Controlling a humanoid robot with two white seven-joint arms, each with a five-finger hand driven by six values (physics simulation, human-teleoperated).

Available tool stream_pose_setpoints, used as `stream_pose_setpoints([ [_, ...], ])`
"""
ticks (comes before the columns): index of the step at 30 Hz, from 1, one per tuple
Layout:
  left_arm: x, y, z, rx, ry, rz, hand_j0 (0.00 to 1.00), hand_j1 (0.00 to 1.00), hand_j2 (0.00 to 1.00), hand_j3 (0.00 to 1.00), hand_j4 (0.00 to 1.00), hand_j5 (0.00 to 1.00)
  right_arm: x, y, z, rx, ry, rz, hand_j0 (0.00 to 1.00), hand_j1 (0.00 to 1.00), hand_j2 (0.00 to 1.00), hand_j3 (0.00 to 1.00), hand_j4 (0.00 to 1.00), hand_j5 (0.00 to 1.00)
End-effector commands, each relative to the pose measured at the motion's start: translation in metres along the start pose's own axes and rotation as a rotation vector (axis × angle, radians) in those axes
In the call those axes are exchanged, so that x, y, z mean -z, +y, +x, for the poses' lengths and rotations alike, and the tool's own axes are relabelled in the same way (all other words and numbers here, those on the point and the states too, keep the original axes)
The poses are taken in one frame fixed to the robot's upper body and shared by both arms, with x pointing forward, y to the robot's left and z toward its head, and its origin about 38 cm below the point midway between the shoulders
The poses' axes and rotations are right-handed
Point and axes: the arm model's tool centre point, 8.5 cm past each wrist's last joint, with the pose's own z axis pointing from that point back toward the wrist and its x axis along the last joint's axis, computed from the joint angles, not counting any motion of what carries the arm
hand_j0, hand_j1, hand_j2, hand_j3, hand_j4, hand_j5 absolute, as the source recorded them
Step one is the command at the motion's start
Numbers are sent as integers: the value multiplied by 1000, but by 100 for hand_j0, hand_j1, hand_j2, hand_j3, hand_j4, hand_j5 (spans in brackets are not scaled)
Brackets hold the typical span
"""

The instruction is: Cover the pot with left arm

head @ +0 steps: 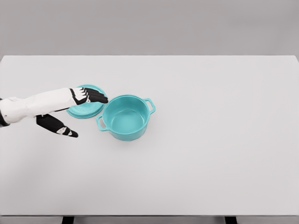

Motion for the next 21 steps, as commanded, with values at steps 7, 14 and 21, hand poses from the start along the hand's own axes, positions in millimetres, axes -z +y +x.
stream_pose_setpoints([
  [7, 2, 8, -17, -55, 7, 85, 100, 100, 100, 100, 100, 100, 0, 1, -4, 6, 7, 1, 100, 100, 100, 100, 100, 100],
  [14, -9, 24, -54, -141, 78, 328, 100, 100, 100, 100, 100, 100, 0, 1, -4, 7, 6, 1, 100, 100, 100, 100, 100, 100],
  [21, -39, -20, -117, -293, 294, 284, 100, 100, 100, 100, 100, 100, 0, 1, -4, 5, 6, 2, 100, 100, 100, 100, 100, 100],
])
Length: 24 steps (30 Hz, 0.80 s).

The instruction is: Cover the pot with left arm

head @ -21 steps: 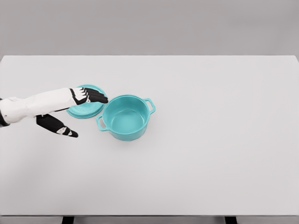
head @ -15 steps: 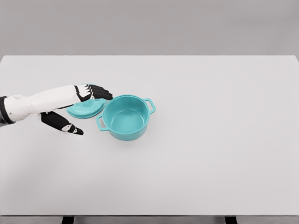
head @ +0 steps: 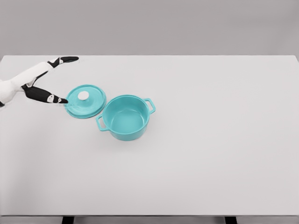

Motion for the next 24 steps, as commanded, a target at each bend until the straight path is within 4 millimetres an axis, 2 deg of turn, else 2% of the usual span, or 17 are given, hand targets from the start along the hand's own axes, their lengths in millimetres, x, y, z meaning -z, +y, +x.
stream_pose_setpoints([
  [1, -11, -30, -37, -71, 107, -63, 100, 100, 100, 100, 100, 100, 0, 0, 0, -1, 0, 1, 100, 100, 100, 100, 100, 100],
  [3, 1, -40, -41, -99, 99, -65, 100, 100, 100, 100, 100, 100, 0, 0, 0, -1, 0, 1, 100, 100, 100, 100, 100, 100],
  [4, 8, -53, -41, -113, 91, -95, 100, 100, 100, 100, 100, 100, 0, 0, 0, -1, 0, 1, 100, 100, 100, 100, 100, 100],
  [6, 20, -54, -37, -82, 84, -158, 100, 100, 100, 100, 100, 100, 0, 0, 0, -1, 0, 1, 100, 100, 100, 100, 100, 100],
  [8, 24, -51, -34, -75, 76, -157, 83, 83, 83, 83, 83, 83, 0, 0, 0, -2, -2, 1, 100, 100, 100, 100, 100, 100],
  [9, 23, -52, -38, -79, 89, -161, 81, 81, 81, 81, 81, 81, 0, 0, 0, -1, 0, 1, 100, 100, 100, 100, 100, 100],
  [10, 23, -41, -44, -73, 112, -143, 81, 81, 81, 81, 81, 81, 0, 0, 0, -1, 0, 1, 100, 100, 100, 100, 100, 100],
  [12, 20, -32, -54, -75, 151, -126, 82, 82, 82, 82, 82, 82, 0, 0, 0, -1, 0, 1, 100, 100, 100, 100, 100, 100],
  [15, 33, -42, -62, -66, 179, -148, 82, 82, 82, 82, 82, 82, 0, 0, 0, -2, 0, 1, 100, 100, 100, 100, 100, 100],
  [19, 37, -48, -66, -81, 184, -147, 82, 82, 82, 82, 82, 82, 0, 0, 0, -1, 0, 1, 100, 100, 100, 100, 100, 100],
  [24, 43, -43, -62, -75, 172, -136, 82, 82, 82, 82, 82, 82, 0, 0, 0, -1, 0, 1, 100, 100, 100, 100, 100, 100],
])
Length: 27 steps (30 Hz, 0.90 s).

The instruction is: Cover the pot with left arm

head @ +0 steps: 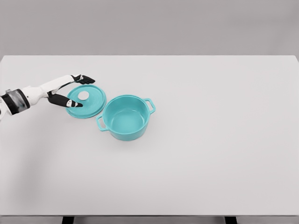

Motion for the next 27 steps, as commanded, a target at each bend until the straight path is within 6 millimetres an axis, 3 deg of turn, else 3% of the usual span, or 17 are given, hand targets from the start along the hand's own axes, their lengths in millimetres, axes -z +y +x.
stream_pose_setpoints([
  [1, 1, 0, 0, -10, -2, 9, 82, 82, 82, 82, 82, 82, 0, 0, 0, -2, 0, 1, 100, 100, 100, 100, 100, 100],
  [6, -3, 12, -7, -27, 30, 37, 81, 81, 81, 81, 81, 81, 0, 0, 0, -1, -1, 1, 100, 100, 100, 100, 100, 100],
  [27, 1, 3, -9, -29, 44, 10, 80, 80, 80, 80, 80, 80, 0, 0, 0, -1, -1, 1, 100, 100, 100, 100, 100, 100],
])
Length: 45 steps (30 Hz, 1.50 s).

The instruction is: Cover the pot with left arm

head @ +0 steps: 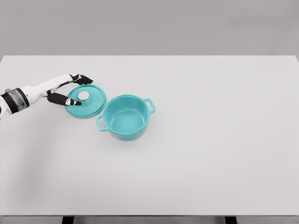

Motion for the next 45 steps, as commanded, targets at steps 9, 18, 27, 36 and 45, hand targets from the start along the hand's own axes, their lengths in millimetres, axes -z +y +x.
stream_pose_setpoints([
  [9, 0, -1, 0, -10, -2, 7, 79, 79, 79, 79, 79, 79, 0, 0, 0, -1, -1, 1, 100, 100, 100, 100, 100, 100],
  [18, 3, -8, -2, -12, 2, -13, 76, 76, 76, 76, 76, 76, 0, 0, 0, -1, -1, 1, 100, 100, 100, 100, 100, 100],
  [27, 4, -11, -7, -28, 18, -11, 69, 69, 69, 69, 69, 69, 0, 0, 0, -1, -1, 1, 100, 100, 100, 100, 100, 100],
  [36, 1, -13, -13, -42, 39, -8, 55, 55, 55, 55, 55, 55, 0, 0, 0, -1, -1, 1, 100, 100, 100, 100, 100, 100],
  [45, 2, -12, -2, -20, -6, -24, 48, 48, 48, 48, 48, 48, 0, 0, 0, -2, -2, 1, 100, 100, 100, 100, 100, 100],
])
